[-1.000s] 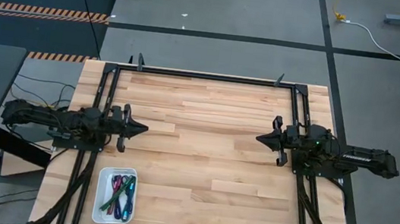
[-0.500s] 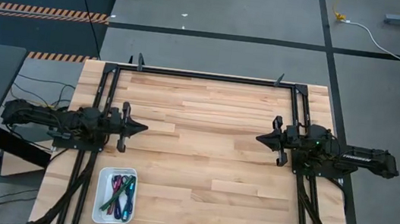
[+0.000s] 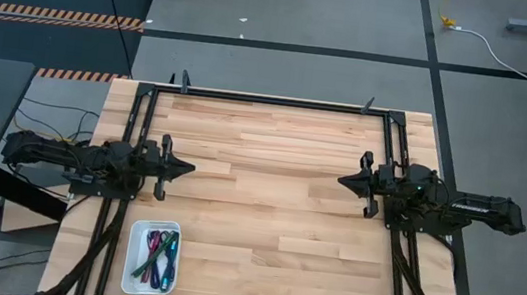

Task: Pick and place USB-C Cables
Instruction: Move the bin to the middle of of table

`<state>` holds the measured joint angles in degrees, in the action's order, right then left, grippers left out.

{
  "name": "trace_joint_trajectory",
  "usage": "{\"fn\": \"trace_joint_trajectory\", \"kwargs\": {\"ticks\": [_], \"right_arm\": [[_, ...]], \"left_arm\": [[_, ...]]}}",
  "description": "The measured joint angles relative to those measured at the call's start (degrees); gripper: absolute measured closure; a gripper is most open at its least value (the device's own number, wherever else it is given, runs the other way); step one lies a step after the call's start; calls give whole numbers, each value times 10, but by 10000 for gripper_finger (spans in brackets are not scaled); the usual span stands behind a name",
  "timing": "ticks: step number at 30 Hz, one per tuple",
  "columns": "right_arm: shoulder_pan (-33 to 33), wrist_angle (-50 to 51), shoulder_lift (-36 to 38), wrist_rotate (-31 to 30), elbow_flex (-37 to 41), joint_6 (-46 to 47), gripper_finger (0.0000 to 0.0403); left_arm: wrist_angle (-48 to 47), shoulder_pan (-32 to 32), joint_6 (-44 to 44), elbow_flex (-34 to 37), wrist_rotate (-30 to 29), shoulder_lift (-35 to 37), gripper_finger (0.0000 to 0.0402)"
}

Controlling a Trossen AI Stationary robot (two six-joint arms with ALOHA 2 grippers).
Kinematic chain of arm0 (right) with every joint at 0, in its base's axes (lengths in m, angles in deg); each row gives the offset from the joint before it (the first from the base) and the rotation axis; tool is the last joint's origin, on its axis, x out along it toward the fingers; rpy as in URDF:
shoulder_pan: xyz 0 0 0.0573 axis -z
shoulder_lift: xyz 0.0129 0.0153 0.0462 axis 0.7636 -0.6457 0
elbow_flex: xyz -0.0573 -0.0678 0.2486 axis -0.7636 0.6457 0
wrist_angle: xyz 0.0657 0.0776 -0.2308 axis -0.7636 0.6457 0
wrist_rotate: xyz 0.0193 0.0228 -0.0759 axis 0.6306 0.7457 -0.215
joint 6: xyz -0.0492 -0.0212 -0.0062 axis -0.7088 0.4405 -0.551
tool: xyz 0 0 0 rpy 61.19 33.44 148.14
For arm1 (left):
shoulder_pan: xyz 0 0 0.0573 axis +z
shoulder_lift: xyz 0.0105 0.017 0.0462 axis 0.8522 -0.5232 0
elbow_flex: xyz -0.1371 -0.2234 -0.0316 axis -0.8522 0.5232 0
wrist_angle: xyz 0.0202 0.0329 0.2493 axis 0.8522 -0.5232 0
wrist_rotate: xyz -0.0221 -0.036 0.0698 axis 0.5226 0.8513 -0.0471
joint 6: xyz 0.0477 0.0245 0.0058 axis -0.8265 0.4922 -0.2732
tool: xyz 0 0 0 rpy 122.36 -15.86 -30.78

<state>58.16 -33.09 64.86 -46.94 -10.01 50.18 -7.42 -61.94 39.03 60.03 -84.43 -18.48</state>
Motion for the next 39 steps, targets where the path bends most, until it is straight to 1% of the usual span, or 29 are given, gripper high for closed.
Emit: {"fn": "trace_joint_trajectory", "kwargs": {"ticks": [7, 16, 20, 23, 26, 30, 32, 35, 37, 39], "right_arm": [[0, 0, 0, 0, 0, 9, 388], [0, -4, 0, 0, 0, 15, 387], [0, -27, 0, -1, 0, 74, 387], [-1, -97, -9, -7, 0, 95, 387], [-13, -135, -38, -10, 0, 100, 386], [-49, -146, -114, -48, -15, 98, 384], [-72, -166, -168, -67, -37, 84, 378], [-106, -185, -247, -85, -88, 57, 357], [-123, -183, -294, -92, -126, 33, 337], [-134, -174, -330, -91, -164, 8, 316]], "left_arm": [[0, 0, 43, 0, 0, 0, 378], [15, 0, 46, 0, 0, 0, 375], [15, 0, 58, 0, 0, 0, 374], [43, 1, 72, 0, 0, 0, 374], [83, 0, 65, -1, 1, 0, 374], [70, -7, 31, -32, 12, 0, 373], [45, -8, 25, -61, 12, 0, 367], [-47, -21, 30, -127, 20, -13, 347], [-155, -41, 33, -187, 28, -36, 327], [-275, -64, 51, -254, 28, -78, 304]]}}
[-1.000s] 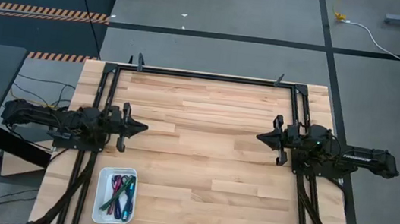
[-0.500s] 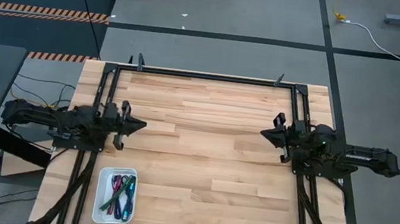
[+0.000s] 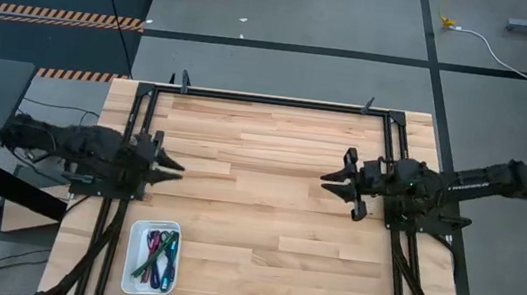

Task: Pick and place USB-C Cables
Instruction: Move the bin to the middle of of table

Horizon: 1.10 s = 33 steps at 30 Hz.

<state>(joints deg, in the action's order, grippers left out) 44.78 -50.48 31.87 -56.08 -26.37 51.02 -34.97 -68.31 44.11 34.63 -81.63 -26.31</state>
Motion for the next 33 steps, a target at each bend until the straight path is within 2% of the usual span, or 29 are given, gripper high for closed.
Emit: {"fn": "trace_joint_trajectory", "kwargs": {"ticks": [3, 6, 11, 15, 22, 33], "right_arm": [[-8, 45, -37, 2, -58, -24, 283], [-9, 133, -54, -2, -115, -28, 252], [-9, 247, -65, -9, -187, -6, 213], [-15, 297, -65, 0, -209, 13, 196], [-28, 328, -68, 4, -208, 17, 193], [-28, 328, -68, 5, -208, 17, 195]], "left_arm": [[-161, -33, 53, -89, -4, -81, 270], [-271, -61, 117, -162, 5, -172, 245], [-437, -104, 218, -248, 71, -326, 227], [-534, -136, 273, -282, 135, -426, 225], [-508, -198, 358, -278, 144, -521, 225], [-508, -271, 447, -277, 109, -581, 225]]}}
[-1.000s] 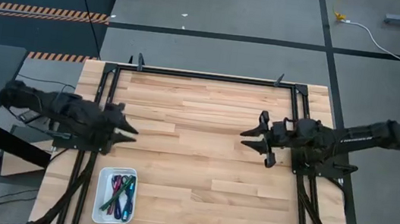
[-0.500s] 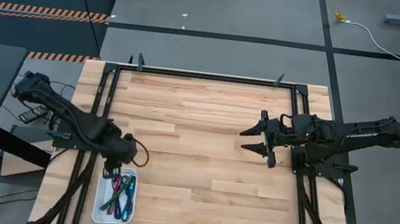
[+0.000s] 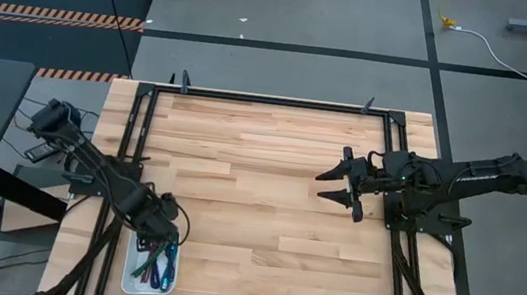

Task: Pick and place USB-C Cables
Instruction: Move the bin to the middle of of table

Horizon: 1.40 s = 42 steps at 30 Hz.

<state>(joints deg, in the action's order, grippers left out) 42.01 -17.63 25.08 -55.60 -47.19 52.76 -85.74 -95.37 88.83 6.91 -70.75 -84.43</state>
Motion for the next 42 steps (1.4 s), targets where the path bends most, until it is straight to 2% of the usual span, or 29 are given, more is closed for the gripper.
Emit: {"fn": "trace_joint_trajectory", "kwargs": {"ticks": [7, 11, 15, 19, 21, 23, 28, 37, 42], "right_arm": [[0, 0, 0, 0, 0, -2, 194], [0, 0, 0, 0, 0, -2, 194], [0, 0, 0, 0, 0, 0, 194], [0, 0, 0, 0, 0, 0, 194], [0, 0, 0, 0, 0, 0, 194], [0, 0, 0, 0, 0, 0, 196], [0, -20, 0, -5, 0, 0, 197], [0, -43, -7, -10, 0, -16, 200], [-1, -43, -35, -18, 0, -35, 200]], "left_arm": [[10, -9, 2, 46, -3, -9, 227], [27, -4, -6, 70, -9, -9, 244], [23, 5, -20, 76, -22, -8, 285], [27, 29, -64, 76, -28, -8, 347], [33, 50, -103, 76, -28, -8, 380], [45, 74, -142, 75, -34, -8, 391], [98, 155, -246, 74, -72, -7, 386], [225, 303, -491, 73, -94, -9, 393], [292, 374, -618, 40, -96, -10, 393]]}}
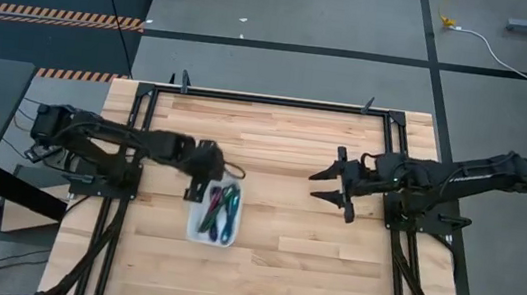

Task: Pick and place USB-C Cables
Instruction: Move the bin to the middle of of table

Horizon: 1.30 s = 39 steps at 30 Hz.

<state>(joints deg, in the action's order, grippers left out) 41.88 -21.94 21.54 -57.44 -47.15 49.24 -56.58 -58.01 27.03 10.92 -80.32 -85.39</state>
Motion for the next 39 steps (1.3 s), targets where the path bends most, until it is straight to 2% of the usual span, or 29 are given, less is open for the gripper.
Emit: {"fn": "trace_joint_trajectory", "kwargs": {"ticks": [6, 13, 20, 24, 28, 35, 39], "right_arm": [[0, -6, -23, -2, 0, -12, 200], [0, -3, -18, 0, 0, -3, 200], [-31, 111, -18, 22, 0, 22, 200], [-64, 198, -22, -12, 0, 4, 201], [-84, 220, -27, -53, 0, -27, 205], [-92, 183, -51, -96, 0, -138, 209], [-92, 182, -71, -100, 0, -178, 209]], "left_arm": [[1, 42, -133, -64, 12, -46, 393], [-14, 47, -243, -180, 31, -166, 393], [-18, 48, -330, -312, 41, -280, 393], [-23, 48, -326, -372, 40, -323, 389], [-23, 42, -320, -400, 10, -338, 360], [-29, 40, -303, -404, -20, -338, 266], [-72, 29, -280, -407, -93, -333, 224]]}}
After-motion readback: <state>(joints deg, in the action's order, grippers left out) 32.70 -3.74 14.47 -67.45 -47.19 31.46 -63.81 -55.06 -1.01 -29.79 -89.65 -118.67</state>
